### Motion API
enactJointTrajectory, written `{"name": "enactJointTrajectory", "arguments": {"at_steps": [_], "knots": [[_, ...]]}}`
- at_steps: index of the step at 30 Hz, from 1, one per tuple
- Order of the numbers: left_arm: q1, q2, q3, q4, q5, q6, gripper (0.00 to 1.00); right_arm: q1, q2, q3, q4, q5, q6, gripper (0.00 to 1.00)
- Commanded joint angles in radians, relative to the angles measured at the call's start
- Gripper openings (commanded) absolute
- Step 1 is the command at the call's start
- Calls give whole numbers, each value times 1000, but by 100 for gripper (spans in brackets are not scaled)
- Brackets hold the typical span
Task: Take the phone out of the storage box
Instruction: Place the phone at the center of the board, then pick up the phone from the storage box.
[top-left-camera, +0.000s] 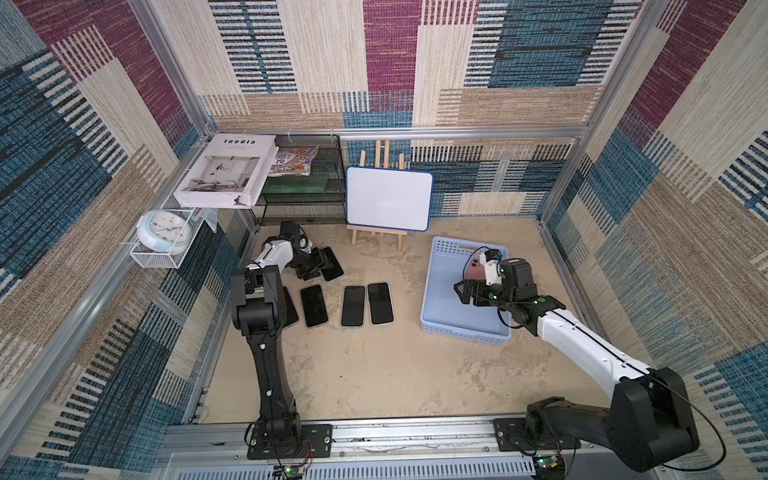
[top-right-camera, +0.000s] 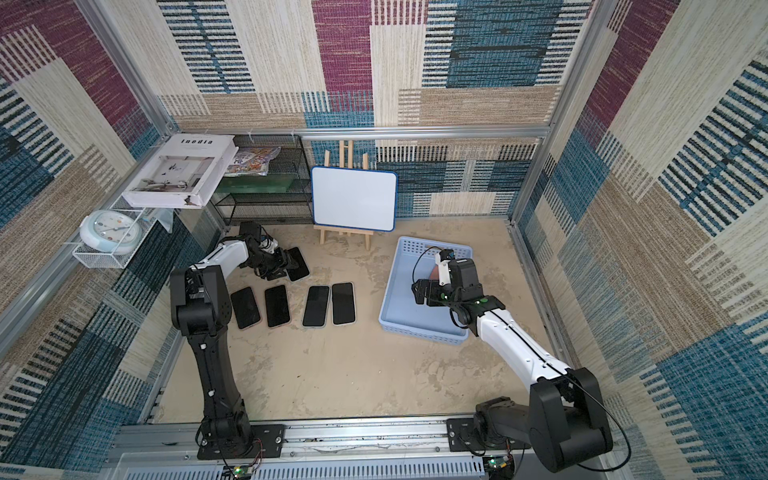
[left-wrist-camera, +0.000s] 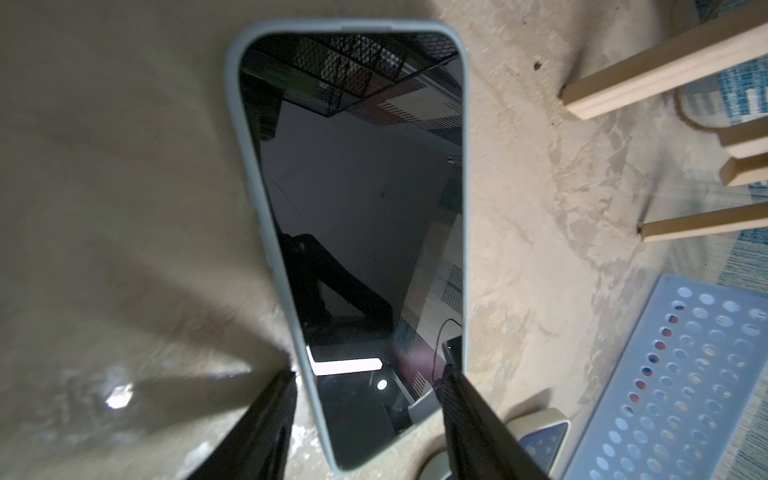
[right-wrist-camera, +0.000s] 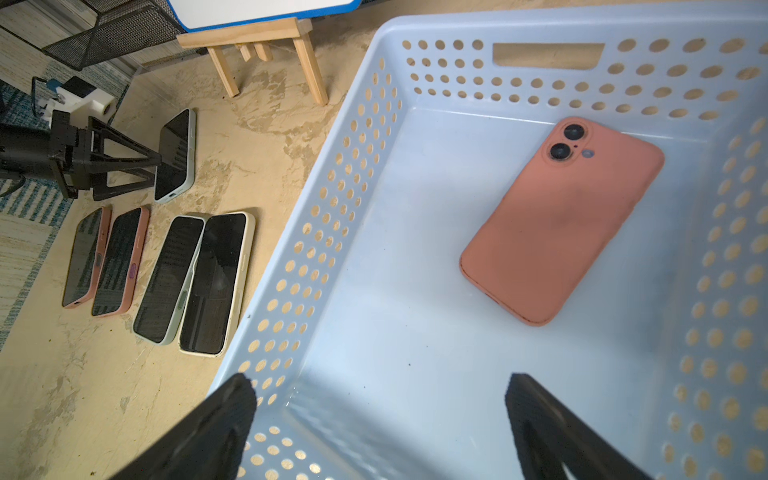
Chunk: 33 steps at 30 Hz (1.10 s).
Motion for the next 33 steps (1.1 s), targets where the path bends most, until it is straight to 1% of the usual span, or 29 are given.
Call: {"name": "enactJointTrajectory", "arguments": {"at_steps": [1,4,6,9,12,14,16,21,27,29,33], "knots": [[1,-47,-25,-36,-97,8,62,-1,-6,-3,21,10,-10,99],[-13,-156,-87,10,-133,-2,62,-3,-2,2,14,39,-8,99],[-47,-241,-136,71,-121,17,63,-3,-1,11,4,62,-4,99],[-127,-341,-153,91,-115,45,64,-4,1,25,-1,99,15,99],[-227,-433,-174,104,-134,58,65,-6,24,43,-1,129,30,99],[-304,-495,-210,130,-158,57,65,-6,68,52,13,140,8,100],[-376,-541,-246,152,-158,63,65,-7,126,84,-6,180,15,100],[-514,-635,-343,199,-204,62,65,-8,269,198,-68,238,74,100],[-648,-673,-370,174,-264,87,65,-7,422,295,-106,395,196,100],[-673,-685,-383,181,-272,86,64,-8,458,311,-110,433,233,100],[-698,-705,-416,201,-273,84,65,-8,522,347,-114,435,283,100]]}}
